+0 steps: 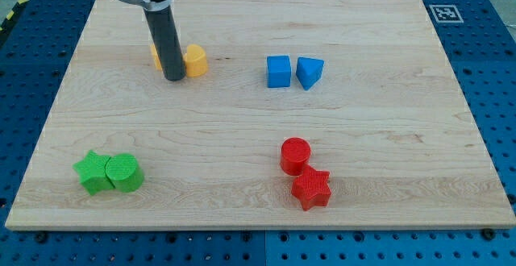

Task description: Move the yellow hexagon into the yellow heart

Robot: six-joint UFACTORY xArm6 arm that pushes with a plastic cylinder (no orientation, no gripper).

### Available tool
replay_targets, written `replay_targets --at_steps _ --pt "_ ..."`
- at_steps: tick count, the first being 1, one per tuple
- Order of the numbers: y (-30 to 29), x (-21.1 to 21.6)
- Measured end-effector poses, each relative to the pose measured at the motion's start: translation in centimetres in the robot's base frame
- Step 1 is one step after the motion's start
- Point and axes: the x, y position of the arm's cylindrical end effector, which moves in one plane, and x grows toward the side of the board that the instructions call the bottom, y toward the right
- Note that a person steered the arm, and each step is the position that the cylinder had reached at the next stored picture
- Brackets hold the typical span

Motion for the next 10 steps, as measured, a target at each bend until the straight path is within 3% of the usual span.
replay_targets --at_steps 2,3,4,5,8,9,10 --pt "-2.4 0.4" --pt "-6.1 -0.7" --pt "-8.1 -5.0" --pt "-8.2 -4.9" --pt "0.8 -2.7" --pt "0.8 -2.5" --pt "2.5 3.3"
